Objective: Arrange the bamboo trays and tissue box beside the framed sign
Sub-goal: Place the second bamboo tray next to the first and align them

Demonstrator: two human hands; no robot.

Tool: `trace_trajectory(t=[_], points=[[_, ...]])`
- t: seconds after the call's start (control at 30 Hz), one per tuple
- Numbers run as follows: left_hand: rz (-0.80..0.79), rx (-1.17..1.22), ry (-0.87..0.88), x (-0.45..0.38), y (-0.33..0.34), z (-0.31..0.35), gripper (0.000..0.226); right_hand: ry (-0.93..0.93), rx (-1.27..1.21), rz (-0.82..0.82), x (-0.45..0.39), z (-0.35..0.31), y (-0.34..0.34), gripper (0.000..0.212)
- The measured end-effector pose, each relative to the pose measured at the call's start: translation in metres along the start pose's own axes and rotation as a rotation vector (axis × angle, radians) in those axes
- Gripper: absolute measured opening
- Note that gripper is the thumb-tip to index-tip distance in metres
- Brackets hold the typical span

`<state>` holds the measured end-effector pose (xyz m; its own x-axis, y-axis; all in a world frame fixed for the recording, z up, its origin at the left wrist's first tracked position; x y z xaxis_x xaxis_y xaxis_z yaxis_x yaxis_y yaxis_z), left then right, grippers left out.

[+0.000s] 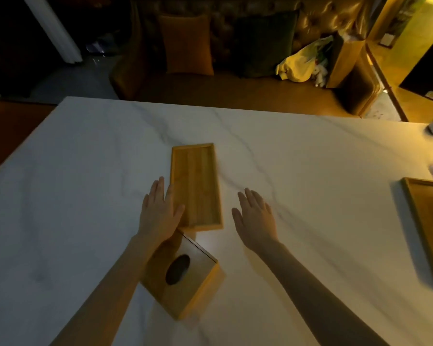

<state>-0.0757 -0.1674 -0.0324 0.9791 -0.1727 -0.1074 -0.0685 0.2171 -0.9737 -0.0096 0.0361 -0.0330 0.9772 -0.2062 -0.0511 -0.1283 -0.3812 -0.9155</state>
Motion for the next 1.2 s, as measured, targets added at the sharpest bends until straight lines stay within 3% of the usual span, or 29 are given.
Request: trace_trajectory(t=[0.2,0.43,0.63,0.83,1.2], points=[[-0.207,0.091,-0.149,-0.016,0.024,-0.040,0.063,0.016,0.103,-0.163,-0.003,-0.005,0.060,0.070],[-0.204,0.240,-0.190,-0.013,0.039,-0.038,0.046,0.113,-0.052,-0.217,-0.002,-0.016,0.077,0.053],[-0.211,0.629,-0.421,-0.017,0.036,-0.036,0.031,0.247,-0.271,-0.193,-0.010,-0.023,0.074,0.041],[-0.261,1.020,-0.626,-0.020,0.014,-0.030,0.043,0.401,-0.636,-0.214,-0.022,-0.028,0.042,0.036],[-0.249,1.092,-0.532,-0.010,-0.018,0.026,0.041,0.537,-0.897,-0.098,-0.015,0.003,-0.028,0.037]])
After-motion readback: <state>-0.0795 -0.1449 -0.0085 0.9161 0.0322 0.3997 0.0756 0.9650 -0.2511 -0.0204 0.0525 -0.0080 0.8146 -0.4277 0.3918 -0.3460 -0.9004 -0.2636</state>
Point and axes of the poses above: each hand's wrist, its own x-axis away from the middle knuckle, its own y-axis out of the palm, z = x × y, the point moved 2 cm from there along -x, towards the middle knuckle, and after that the axes turned 14 degrees about z, right-handed, at the moved point
